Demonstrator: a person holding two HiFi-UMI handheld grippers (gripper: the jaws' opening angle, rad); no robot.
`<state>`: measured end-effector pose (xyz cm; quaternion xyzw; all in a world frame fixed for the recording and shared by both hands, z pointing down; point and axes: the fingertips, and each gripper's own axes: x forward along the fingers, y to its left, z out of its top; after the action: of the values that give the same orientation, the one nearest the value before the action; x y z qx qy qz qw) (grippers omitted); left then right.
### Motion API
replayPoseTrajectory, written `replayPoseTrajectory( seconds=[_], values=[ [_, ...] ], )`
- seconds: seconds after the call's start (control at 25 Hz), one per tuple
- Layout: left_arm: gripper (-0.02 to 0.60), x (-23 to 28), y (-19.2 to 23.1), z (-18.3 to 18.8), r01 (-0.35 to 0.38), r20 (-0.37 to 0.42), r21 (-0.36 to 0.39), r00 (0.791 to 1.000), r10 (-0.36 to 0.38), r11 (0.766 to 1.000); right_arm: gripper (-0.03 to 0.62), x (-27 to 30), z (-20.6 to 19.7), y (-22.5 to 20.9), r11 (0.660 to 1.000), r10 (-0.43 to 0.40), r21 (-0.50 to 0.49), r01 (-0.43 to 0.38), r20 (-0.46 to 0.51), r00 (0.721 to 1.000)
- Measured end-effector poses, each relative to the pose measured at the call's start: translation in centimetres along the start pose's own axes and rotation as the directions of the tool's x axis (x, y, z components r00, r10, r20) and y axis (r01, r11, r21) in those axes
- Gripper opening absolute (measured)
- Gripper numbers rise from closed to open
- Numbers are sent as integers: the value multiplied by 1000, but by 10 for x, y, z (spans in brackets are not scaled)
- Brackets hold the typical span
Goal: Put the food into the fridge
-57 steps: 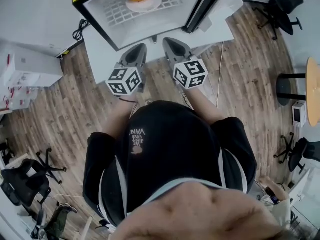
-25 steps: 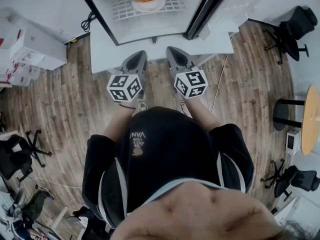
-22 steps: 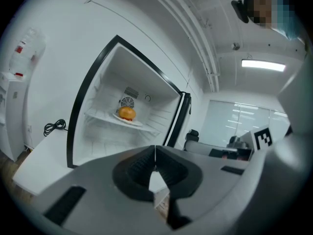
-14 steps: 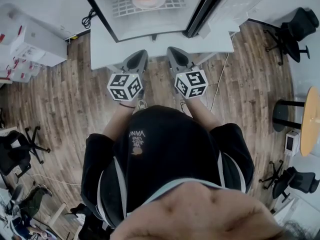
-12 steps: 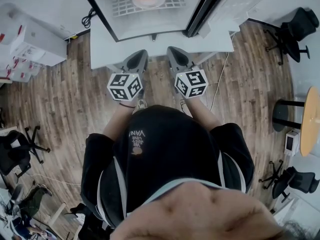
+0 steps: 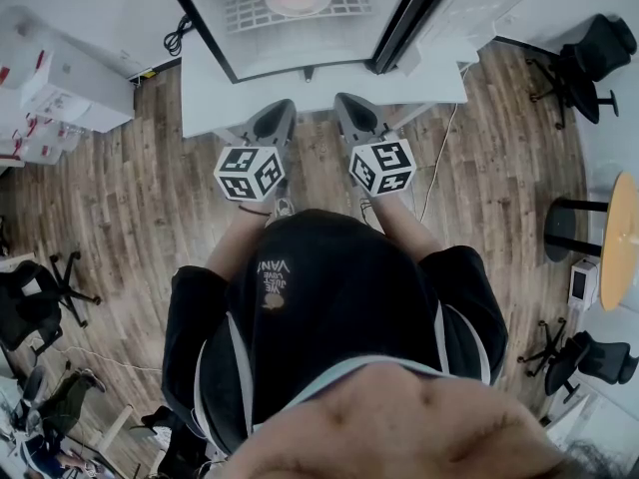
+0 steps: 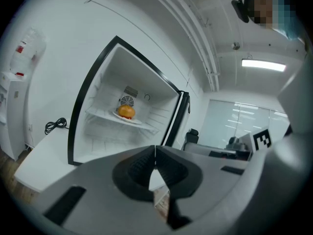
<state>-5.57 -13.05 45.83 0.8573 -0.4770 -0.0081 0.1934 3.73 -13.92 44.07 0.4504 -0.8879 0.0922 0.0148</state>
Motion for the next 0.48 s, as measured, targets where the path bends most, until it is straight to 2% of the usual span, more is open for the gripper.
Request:
replayPoseTrajectory(
  seconds=[0.48],
  values=[
    [20, 3, -2, 2, 18, 2, 2, 1000, -18, 1000, 12, -1, 2, -2, 1000, -20, -4, 20, 4, 1000]
  ],
)
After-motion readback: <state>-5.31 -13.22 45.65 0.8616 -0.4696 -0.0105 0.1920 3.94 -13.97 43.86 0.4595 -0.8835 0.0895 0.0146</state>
